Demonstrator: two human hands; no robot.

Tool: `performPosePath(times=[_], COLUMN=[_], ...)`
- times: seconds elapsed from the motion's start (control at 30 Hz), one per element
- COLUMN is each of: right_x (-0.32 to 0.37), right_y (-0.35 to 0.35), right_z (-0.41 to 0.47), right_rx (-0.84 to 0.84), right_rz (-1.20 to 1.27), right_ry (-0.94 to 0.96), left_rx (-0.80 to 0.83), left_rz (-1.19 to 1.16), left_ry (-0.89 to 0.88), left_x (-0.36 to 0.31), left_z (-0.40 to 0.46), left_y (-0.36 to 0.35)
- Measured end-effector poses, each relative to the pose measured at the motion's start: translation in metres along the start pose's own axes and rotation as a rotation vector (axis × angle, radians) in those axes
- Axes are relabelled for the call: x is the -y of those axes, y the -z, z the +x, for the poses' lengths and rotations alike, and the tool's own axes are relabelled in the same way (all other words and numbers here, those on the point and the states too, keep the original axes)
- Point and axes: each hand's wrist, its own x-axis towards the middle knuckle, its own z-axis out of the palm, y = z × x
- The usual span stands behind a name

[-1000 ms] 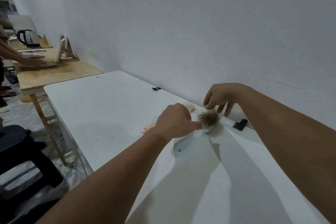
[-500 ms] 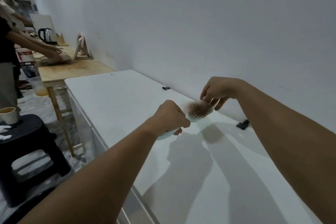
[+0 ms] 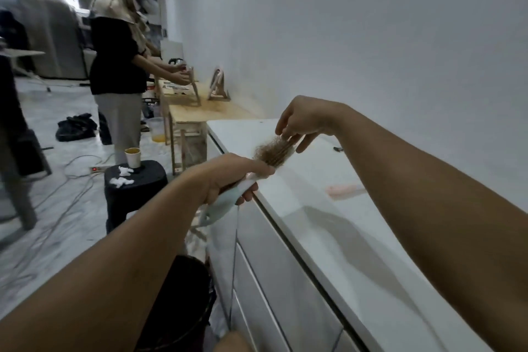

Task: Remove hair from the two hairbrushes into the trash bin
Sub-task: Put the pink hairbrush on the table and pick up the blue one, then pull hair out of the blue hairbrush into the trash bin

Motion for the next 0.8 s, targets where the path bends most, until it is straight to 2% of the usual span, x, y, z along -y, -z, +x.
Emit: performPosePath(times=[0.13, 0.4, 0.53, 0.8], right_x=[0.047, 0.096, 0.094, 0.058], right_y=[-0.063, -0.185, -0.237, -0.343], right_z=[0.013, 0.035, 0.052, 0.093], right_rx=[0.07, 0.191, 0.26, 0.29], right_rz=[0.016, -0.004, -0.023, -0.17], right_ry=[0.087, 0.208, 0.26, 0.404], left_rx=[-0.103, -0.365, -0.451, -0.516], left_rz=[-0.131, -0.176, -0.24, -0.179], left_ry=[0.033, 0.139, 0.161, 0.301], left_x=[0.043, 0.131, 0.176, 0.255], left_z=[-0.021, -0.053, -0.055, -0.025], left_y=[0.045, 0.091, 0.103, 0.117])
